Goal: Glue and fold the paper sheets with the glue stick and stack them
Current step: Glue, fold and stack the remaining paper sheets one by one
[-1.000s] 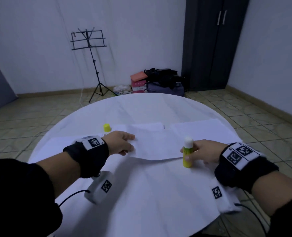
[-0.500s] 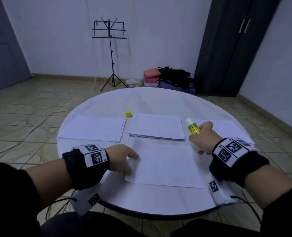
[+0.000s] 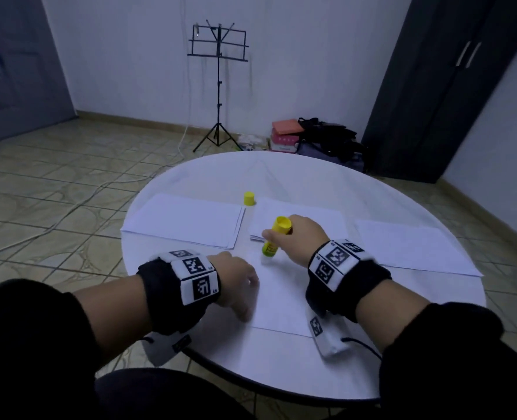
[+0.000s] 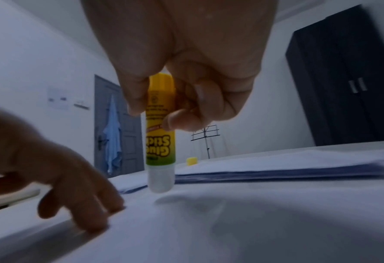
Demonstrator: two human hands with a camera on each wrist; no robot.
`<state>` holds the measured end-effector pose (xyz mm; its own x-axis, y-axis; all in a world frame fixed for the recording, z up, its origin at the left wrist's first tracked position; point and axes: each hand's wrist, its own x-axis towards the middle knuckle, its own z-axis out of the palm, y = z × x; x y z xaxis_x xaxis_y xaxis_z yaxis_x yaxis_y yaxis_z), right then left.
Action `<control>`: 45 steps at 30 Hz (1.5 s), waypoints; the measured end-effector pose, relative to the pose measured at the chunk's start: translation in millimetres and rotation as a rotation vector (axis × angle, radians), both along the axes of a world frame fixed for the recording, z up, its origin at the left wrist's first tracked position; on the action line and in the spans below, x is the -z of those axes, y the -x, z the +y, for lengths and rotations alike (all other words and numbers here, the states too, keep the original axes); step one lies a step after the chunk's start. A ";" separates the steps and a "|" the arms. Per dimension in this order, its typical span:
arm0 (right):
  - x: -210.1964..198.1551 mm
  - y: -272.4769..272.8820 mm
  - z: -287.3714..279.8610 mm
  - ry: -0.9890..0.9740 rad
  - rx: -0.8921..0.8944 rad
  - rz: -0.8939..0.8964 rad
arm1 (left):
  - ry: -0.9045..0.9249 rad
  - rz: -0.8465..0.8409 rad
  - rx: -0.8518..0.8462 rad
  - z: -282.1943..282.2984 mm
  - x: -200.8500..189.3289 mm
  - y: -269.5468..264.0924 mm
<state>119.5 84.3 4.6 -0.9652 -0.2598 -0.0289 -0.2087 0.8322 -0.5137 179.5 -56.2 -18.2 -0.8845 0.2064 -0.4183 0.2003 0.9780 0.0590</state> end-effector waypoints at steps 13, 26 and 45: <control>1.7 14.4 42.8 -0.163 0.167 -0.035 | 0.016 -0.036 0.030 -6.3 -0.3 10.5; -18.5 -13.4 45.7 -0.031 0.097 0.023 | -0.057 -0.046 -0.012 -9.0 -0.6 11.3; -1.1 -61.6 -10.6 -0.154 -0.306 -0.036 | -0.031 -0.048 0.018 -6.8 -7.6 12.0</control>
<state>181.2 73.7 5.7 -0.8411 -0.5267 -0.1229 -0.4444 0.8026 -0.3980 167.5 -63.1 -10.5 -0.8596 0.2357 -0.4533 0.2140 0.9718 0.0996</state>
